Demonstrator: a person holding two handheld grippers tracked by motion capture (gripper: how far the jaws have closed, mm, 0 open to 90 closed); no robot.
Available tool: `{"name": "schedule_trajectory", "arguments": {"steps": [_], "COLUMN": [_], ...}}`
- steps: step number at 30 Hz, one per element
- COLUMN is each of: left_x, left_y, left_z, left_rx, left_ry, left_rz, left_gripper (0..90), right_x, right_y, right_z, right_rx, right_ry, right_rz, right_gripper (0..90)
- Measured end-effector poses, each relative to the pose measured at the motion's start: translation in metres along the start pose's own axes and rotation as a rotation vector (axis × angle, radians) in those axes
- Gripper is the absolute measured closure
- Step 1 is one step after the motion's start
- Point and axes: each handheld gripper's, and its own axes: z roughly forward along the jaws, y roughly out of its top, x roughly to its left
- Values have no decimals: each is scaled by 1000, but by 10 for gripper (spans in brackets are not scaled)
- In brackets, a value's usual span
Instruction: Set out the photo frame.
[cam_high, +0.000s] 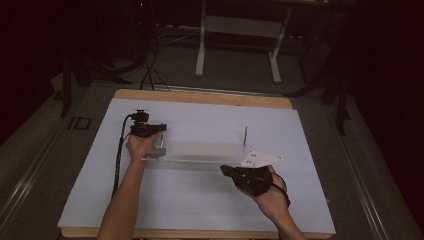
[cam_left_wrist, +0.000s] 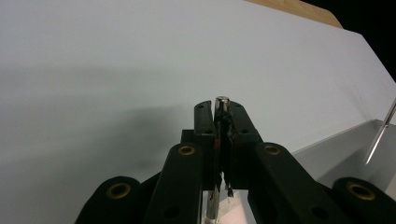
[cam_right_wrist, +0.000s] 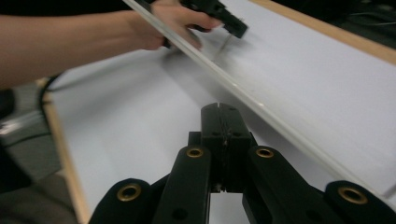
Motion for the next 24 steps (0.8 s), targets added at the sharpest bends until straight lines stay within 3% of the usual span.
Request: {"name": "schedule_trajectory", "arguments": {"steps": [6,16,24], "left_x": [1,3,-1], "left_y": [-1,-1,-2], "left_z": [0,-1,-8], "left_rx": [-8,-8,-20], "left_ry": [-12,-25,-13], "left_rz": [9,28,85], "left_gripper": [854,848,774], "right_x": [0,-4,-9], "right_y": [3,5,10], "right_z": [4,9,8], "right_rx": [-20,-19,-31], "right_ry": [-42,-40,-34], "right_rz": [3,11,21], "right_gripper": [899,900,900]}}
